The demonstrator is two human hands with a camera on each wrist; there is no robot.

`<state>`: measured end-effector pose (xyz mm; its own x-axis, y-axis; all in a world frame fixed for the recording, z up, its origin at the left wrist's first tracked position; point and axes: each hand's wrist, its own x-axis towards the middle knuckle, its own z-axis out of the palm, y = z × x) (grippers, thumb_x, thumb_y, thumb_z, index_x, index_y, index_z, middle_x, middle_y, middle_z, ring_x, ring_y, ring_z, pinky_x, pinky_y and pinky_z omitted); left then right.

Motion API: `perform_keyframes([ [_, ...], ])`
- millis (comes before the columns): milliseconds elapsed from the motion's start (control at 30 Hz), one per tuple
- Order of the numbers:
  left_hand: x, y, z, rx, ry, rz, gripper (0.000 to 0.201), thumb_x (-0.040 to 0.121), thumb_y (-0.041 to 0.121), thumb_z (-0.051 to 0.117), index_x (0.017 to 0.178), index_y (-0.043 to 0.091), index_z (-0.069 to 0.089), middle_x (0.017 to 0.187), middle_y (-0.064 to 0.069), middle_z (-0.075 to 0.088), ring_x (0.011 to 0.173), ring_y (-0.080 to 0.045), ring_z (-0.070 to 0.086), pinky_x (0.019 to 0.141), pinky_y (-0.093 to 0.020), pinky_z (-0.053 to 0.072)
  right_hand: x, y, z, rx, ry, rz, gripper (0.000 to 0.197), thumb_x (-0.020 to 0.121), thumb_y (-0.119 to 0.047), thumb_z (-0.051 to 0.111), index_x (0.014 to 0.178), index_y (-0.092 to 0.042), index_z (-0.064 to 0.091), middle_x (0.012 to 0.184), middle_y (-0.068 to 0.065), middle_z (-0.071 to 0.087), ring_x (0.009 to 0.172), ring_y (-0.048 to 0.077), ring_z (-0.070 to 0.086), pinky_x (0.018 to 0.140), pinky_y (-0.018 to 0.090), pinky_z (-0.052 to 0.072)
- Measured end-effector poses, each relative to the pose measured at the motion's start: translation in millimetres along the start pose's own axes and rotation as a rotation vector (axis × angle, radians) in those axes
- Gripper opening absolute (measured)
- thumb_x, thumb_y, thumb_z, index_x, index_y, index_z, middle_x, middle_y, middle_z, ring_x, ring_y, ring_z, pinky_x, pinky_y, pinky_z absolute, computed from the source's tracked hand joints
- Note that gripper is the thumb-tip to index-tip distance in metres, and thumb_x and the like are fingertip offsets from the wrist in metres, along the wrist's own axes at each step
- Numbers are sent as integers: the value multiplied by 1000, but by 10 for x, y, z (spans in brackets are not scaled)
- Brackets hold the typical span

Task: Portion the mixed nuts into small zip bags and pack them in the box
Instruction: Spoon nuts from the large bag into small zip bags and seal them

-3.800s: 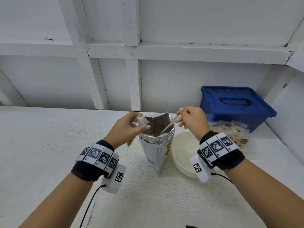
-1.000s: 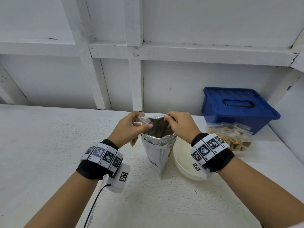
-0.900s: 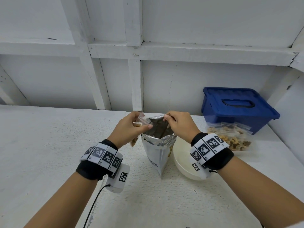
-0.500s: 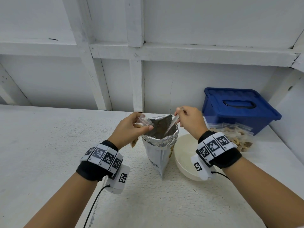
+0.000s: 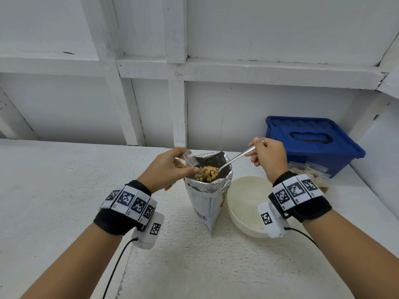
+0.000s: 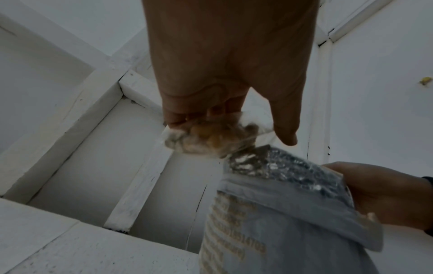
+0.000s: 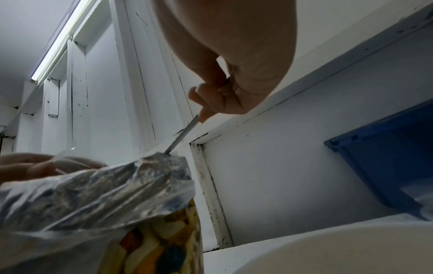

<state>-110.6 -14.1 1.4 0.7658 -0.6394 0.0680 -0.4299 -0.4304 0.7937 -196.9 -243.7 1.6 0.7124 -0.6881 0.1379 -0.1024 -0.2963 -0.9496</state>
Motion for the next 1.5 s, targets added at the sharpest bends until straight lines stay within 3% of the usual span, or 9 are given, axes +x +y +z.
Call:
perform_keyframes([
  [200,5,115,-49,187,-52,45,53,78,32,72,123,14,52,96,8,54,64,-1,54,46,-7,37,39,-65,-105,14,82,-36,27,97,-17,42,80,-6,60,60,6,58,44,8,49,44,18,42],
  [400,78,169,-33,316,-94,81,56,76,38,72,122,14,53,113,0,58,88,-12,56,65,-14,39,52,-204,-180,76,95,-47,28,97,-15,43,73,-12,58,60,4,59,38,0,48,40,13,42],
  [567,149,248,-2,334,-109,80,60,77,40,71,127,14,50,117,-1,59,74,-6,53,57,-12,39,46,-278,-144,110,88,-49,28,96,-14,43,73,-12,58,61,5,60,36,1,48,38,14,40],
  [667,176,251,30,328,-111,77,63,75,41,72,127,14,50,118,-2,59,90,-13,55,71,-20,44,40,-289,-115,107,72,-59,28,96,-14,43,73,-12,59,61,5,60,37,1,48,39,14,40],
  [967,196,248,97,323,-143,55,62,75,41,73,125,13,52,116,-3,60,94,-13,53,80,-23,46,30,-292,-65,77,23,-84,26,97,-15,43,75,-14,58,62,5,59,38,0,50,41,13,42],
  [1100,174,232,106,275,-109,55,60,74,42,73,123,14,52,106,1,60,82,-10,55,63,-14,42,31,-360,-26,78,1,-105,24,97,-16,43,81,-10,59,63,4,59,37,0,50,41,12,42],
  [1233,129,215,120,174,-42,41,54,76,39,72,120,16,51,98,4,59,78,-11,59,62,-24,53,30,-500,28,11,-9,-211,23,97,-18,43,86,-8,61,62,2,60,39,0,51,43,14,43],
  [1400,90,176,138,60,36,49,47,78,34,72,116,16,50,91,7,56,62,0,52,44,-8,41,-28,-702,93,-55,-48,-425,21,97,-18,44,86,-9,60,64,-1,58,44,-1,54,46,14,46],
  [1500,83,140,145,0,78,45,43,78,34,71,111,20,48,90,10,56,70,-2,55,52,-14,48,-62,-819,108,-74,-45,-570,21,97,-17,46,87,-7,61,63,-5,56,48,-2,56,46,9,43],
])
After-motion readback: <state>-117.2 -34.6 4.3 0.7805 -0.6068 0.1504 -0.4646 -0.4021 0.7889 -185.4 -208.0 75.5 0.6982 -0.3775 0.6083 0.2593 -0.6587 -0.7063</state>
